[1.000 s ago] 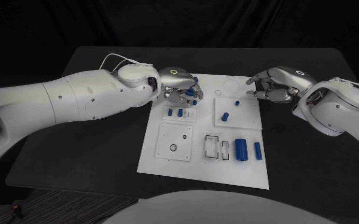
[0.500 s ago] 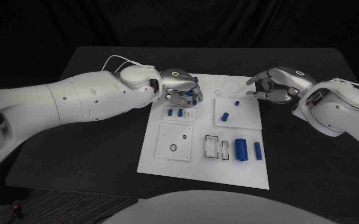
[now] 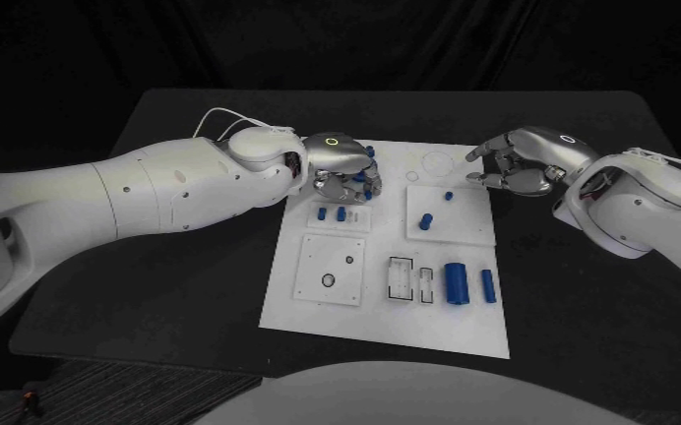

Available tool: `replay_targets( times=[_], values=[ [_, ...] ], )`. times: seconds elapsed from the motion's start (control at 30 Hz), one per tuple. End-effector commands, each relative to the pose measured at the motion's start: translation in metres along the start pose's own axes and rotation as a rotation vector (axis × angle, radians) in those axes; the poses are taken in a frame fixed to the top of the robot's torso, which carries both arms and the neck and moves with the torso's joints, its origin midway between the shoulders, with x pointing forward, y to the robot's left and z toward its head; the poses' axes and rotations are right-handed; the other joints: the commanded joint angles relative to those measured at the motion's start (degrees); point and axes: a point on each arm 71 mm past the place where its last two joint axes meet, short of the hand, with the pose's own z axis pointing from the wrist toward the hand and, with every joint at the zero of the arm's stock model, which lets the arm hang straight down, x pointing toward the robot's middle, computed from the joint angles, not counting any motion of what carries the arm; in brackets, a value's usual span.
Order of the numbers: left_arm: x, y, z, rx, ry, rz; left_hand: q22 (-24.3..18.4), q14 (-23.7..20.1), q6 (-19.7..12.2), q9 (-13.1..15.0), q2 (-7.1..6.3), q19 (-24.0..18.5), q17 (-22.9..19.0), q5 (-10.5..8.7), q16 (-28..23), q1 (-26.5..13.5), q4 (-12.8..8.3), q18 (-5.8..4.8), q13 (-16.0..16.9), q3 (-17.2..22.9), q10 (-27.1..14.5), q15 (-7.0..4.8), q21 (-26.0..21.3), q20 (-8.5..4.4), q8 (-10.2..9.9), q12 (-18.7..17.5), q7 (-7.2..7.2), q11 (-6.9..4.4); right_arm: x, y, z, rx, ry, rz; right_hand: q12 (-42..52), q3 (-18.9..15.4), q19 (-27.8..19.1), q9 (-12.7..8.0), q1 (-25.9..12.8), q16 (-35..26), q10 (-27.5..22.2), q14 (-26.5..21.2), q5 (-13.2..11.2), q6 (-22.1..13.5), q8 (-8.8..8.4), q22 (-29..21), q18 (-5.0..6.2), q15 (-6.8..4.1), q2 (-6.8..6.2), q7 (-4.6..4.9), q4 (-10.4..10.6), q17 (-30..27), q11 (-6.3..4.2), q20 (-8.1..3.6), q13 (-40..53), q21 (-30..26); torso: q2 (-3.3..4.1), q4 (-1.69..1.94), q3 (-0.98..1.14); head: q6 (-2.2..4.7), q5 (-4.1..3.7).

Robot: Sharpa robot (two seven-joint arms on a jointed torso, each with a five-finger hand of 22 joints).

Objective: Assemble the parts on the task board

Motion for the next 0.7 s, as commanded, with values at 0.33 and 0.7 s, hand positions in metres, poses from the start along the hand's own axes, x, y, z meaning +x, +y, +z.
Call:
replay_targets(
  times=[0.33,0.7],
  values=[
    [0.0054,-0.0034,0.0013,0.027,-0.025,0.007,9.5,0.7,4.8,0.2,1.71,0.7,-0.5,1.22,0.2,0.7,-1.9,-0.56,0.4,0.6,3.9,-0.79,0.8,-0.40,2.0,1.2,1.44,-0.80,0.0019,-0.0009,-0.0004,0.004,0.004,0.007,-0.5,0.2,-0.2,-0.1,0.3,-0.4,-0.4,-0.3,0.2,0.4,0.28,-0.1,0.71,0.06,0.13,0.03,0.1,-0.1,-0.01,0.09,-0.2,-0.3,0.00,-0.05,0.01,-0.01,0.05],
    [0.0048,-0.0046,-0.0028,0.043,-0.060,0.018,9.7,1.4,6.9,0.2,1.90,1.1,-1.0,2.54,0.1,1.0,-3.1,-0.69,0.2,0.7,6.4,-0.57,1.3,-0.52,2.7,1.0,2.53,-0.44,0.0027,-0.0014,-0.0006,0.005,0.008,0.008,-0.6,0.2,-0.2,-0.1,0.3,-0.6,-0.4,-0.3,0.1,0.5,0.31,-0.1,0.73,0.07,0.12,0.04,0.0,-0.2,0.00,0.09,-0.2,-0.4,-0.01,0.02,0.00,-0.01,-0.19]
  ],
)
